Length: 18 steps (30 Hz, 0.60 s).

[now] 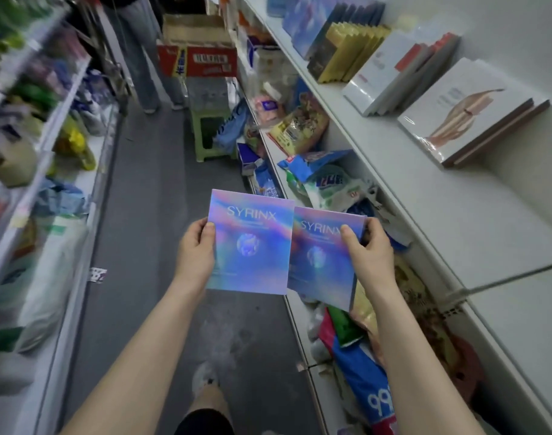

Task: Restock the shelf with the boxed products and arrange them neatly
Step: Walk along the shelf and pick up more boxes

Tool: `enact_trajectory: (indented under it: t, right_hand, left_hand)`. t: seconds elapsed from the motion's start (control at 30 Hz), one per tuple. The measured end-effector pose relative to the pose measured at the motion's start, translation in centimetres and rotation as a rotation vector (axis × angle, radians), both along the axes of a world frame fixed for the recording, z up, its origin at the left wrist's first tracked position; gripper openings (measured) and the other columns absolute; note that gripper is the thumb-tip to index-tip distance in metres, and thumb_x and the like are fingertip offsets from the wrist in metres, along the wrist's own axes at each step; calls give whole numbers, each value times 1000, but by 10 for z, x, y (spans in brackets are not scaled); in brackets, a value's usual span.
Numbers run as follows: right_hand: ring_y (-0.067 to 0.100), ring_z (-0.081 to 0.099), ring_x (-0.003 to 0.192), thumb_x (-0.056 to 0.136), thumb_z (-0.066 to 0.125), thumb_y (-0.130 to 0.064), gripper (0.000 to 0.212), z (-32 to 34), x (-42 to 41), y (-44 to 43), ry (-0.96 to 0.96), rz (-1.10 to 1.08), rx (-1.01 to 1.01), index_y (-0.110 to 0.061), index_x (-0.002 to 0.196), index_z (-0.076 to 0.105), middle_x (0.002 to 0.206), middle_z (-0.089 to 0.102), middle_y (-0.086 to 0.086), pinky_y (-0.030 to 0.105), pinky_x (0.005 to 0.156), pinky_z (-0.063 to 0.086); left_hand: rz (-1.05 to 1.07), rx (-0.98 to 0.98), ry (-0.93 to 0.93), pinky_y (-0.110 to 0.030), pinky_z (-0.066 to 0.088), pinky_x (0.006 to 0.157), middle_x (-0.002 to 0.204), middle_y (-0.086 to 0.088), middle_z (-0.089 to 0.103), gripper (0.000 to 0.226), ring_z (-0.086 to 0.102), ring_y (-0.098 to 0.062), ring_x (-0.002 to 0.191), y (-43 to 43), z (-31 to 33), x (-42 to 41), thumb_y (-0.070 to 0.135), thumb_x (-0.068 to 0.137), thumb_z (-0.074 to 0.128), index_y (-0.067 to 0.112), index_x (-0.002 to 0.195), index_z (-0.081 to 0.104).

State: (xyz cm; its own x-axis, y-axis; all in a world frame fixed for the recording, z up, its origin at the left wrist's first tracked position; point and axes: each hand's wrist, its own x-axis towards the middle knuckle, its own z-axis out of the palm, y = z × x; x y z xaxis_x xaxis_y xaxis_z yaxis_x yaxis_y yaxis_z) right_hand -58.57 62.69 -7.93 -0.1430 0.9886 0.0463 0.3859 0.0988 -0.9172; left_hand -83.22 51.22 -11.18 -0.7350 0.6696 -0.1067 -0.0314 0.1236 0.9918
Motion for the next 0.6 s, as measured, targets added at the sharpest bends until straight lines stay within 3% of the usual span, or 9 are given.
enact_trajectory:
  t: [0.1,0.23,0.37,0.5,0.6]
  right_hand:
    - [23,67,83,82,60,-48,20,0,-40,42,-20,-12,18,-30,89,54,86,66,-2,53,76,55]
    - [20,65,81,88,62,-41,17,12,-97,96,-22,-89,69,-27,91,52,85,65,-2,55,75,54]
    - [20,69,84,86,61,-45,18,32,-154,147,-2,-158,104,-33,92,49,89,68,-6,54,74,55]
    - [19,70,84,88,61,-45,20,53,-206,200,7,-211,156,-37,95,44,92,68,-7,53,72,57]
    - [17,70,82,91,62,-42,22,68,-240,244,6,-227,199,-35,98,43,91,67,-6,51,70,58]
  left_hand:
    - [3,4,15,-35,48,80,102,-8,66,22,60,-19,87,44,2,-41,21,101,44,8,112,59]
    - [-58,32,39,-41,49,87,111,-11,67,21,61,-22,94,113,14,-108,20,102,44,11,115,58]
    - [-114,61,78,-38,46,83,108,-8,65,18,59,-20,91,181,35,-176,19,101,45,14,113,58]
    - [-183,87,107,-36,44,80,106,-7,66,17,58,-17,88,251,53,-230,27,98,49,18,108,59]
    - [-210,102,87,-39,46,82,105,-6,68,36,59,-17,88,302,60,-263,41,86,50,16,110,62]
